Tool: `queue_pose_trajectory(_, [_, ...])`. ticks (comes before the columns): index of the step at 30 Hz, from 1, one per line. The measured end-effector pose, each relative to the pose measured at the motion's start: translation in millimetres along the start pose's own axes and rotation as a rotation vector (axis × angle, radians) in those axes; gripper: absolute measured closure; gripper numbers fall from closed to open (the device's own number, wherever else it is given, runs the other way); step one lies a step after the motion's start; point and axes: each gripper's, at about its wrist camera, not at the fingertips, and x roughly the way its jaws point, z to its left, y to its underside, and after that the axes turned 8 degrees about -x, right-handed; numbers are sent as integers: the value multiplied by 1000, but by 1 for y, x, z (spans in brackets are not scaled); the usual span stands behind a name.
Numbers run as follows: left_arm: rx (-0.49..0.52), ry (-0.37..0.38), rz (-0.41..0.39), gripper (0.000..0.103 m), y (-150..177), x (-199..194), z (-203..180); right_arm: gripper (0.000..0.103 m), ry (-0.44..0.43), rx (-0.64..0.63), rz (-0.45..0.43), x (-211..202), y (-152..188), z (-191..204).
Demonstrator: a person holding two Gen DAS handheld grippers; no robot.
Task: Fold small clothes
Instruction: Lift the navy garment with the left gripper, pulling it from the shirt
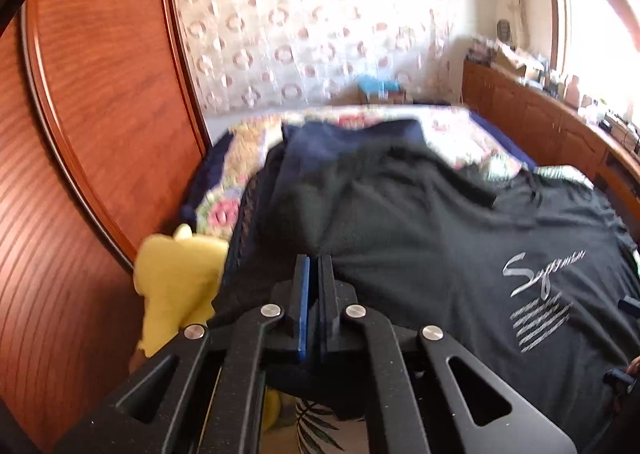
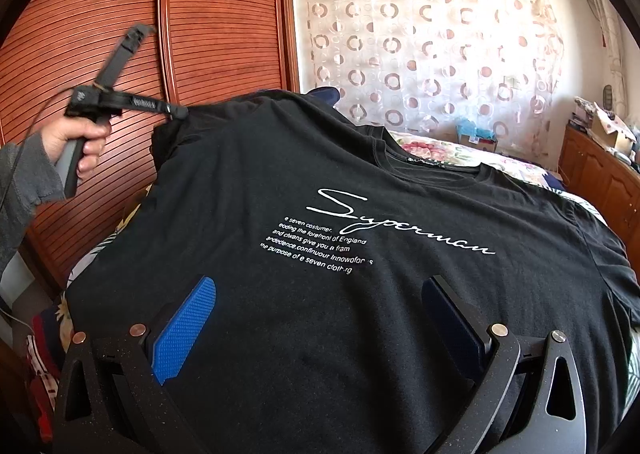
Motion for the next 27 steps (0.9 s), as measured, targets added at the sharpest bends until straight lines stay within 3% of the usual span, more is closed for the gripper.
queue_pose_trajectory(4, [24,-7,-65,99,-10,-23,-13,0,-4,2,0,0,1,-1])
queue_pose_trajectory(9, [49,-15,-77,99,-15,-31,-26,0,-6,6,0,1,2,-2])
queue_pose_trajectory(17, [58,15,-46,99,-9,-43,-32,0,-7,8,-2,1,4,-2])
queue_pose_trajectory(27, [69,-6,-13,99,11,-33,-25,0,-7,8,6,2,2,-2])
